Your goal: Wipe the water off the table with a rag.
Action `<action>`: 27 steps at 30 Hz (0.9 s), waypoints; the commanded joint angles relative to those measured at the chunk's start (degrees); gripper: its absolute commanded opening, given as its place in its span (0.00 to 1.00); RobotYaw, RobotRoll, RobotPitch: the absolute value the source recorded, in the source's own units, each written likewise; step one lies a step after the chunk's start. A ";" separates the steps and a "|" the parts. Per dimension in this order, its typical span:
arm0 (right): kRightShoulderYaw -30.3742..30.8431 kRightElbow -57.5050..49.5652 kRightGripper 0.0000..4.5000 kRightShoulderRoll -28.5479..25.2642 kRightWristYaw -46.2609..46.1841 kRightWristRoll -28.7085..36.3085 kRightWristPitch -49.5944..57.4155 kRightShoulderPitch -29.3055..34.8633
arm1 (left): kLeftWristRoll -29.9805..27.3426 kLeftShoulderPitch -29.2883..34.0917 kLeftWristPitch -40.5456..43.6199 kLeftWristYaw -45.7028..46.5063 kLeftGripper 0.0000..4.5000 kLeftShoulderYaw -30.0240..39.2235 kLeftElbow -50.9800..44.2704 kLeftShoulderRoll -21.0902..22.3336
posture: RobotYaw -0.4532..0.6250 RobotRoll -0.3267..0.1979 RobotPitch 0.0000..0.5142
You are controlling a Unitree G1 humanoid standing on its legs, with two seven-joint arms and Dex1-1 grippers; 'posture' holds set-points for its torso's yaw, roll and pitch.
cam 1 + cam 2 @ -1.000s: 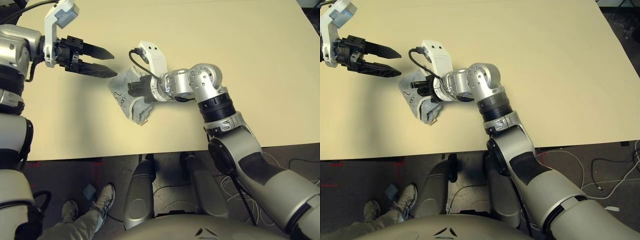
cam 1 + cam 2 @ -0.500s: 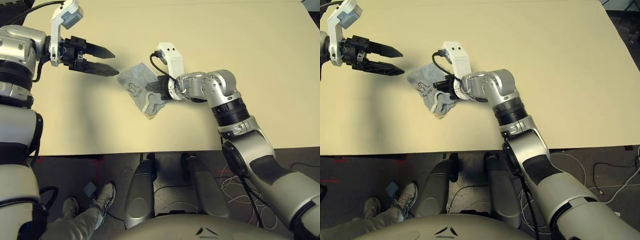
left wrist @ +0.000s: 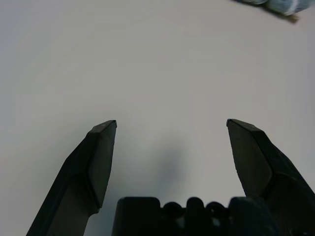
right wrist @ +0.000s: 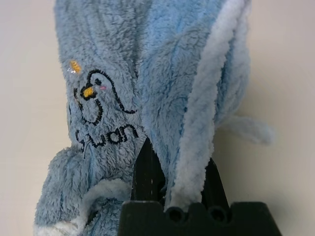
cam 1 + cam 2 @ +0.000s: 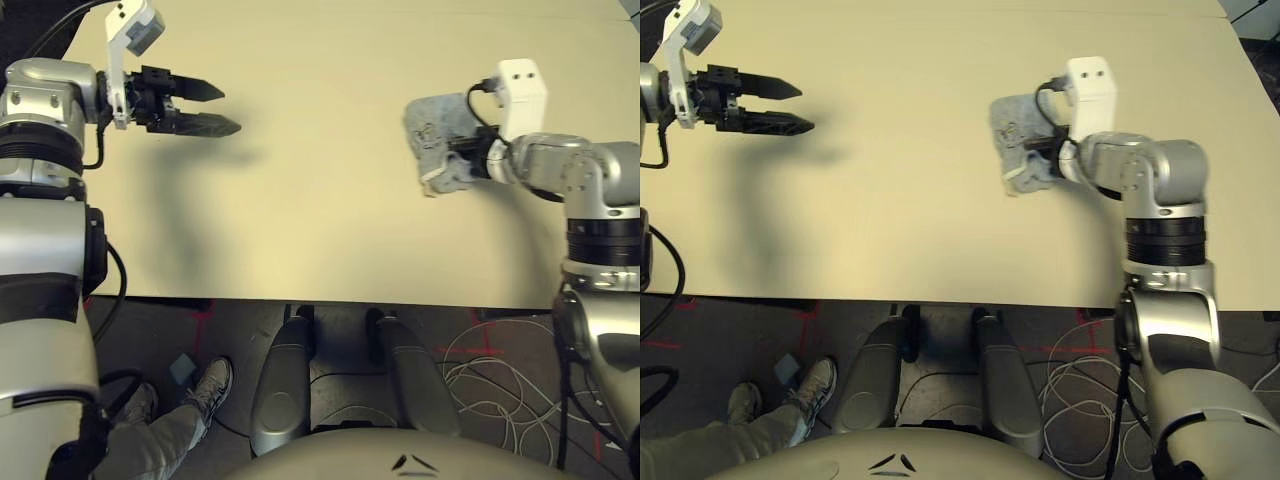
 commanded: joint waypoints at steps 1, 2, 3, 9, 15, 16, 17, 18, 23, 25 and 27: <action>-2.64 2.36 0.00 -1.15 0.23 -2.14 -2.21 1.54 | 1.70 1.61 -2.85 7.03 1.00 3.72 1.61 -1.68 | 0.43 0.62 0.59; -3.02 2.69 0.00 -0.96 0.32 -2.30 -2.62 1.51 | 1.73 1.86 -3.71 9.73 1.00 4.93 1.74 -2.27 | 0.43 0.62 0.59; -3.41 3.24 0.00 -0.71 0.37 -2.53 -3.26 1.56 | 1.53 2.32 -4.97 13.99 1.00 6.49 1.93 -3.09 | 0.43 0.62 0.58; -4.08 6.68 0.00 0.04 0.66 -3.66 -7.45 1.95 | 0.00 5.39 -8.22 40.09 1.00 16.09 3.26 -6.40 | 0.44 0.62 0.55; -1.69 8.86 0.00 0.61 6.95 -3.58 -13.00 1.36 | 1.38 11.53 -13.10 51.79 1.00 20.20 1.55 -7.91 | 0.45 0.62 0.54; -1.45 9.26 0.00 0.61 7.83 -3.65 -13.78 1.25 | 1.17 12.34 -13.30 53.43 1.00 20.95 1.49 -8.09 | 0.45 0.62 0.53; -1.14 9.67 0.00 0.54 8.58 -3.81 -14.35 1.12 | 1.05 12.92 -13.36 54.62 1.00 21.47 1.47 -8.21 | 0.45 0.62 0.53; -0.64 9.90 0.00 0.35 9.24 -4.28 -14.93 1.12 | 1.00 13.41 -13.22 55.31 1.00 21.83 1.49 -8.32 | 0.45 0.62 0.54; 0.09 11.86 0.00 1.05 11.34 -5.50 -16.63 0.26 | 1.83 14.09 -13.41 56.15 1.00 22.18 1.44 -8.82 | 0.46 0.62 0.54; -0.25 11.95 0.00 2.40 11.46 -5.19 -16.44 -0.89 | 2.15 13.73 -13.66 56.36 1.00 22.10 1.39 -9.08 | 0.46 0.62 0.55; -0.78 10.34 0.00 4.10 11.30 -4.07 -14.30 -2.12 | 2.48 13.49 -13.72 56.41 1.00 22.09 1.37 -9.20 | 0.46 0.62 0.55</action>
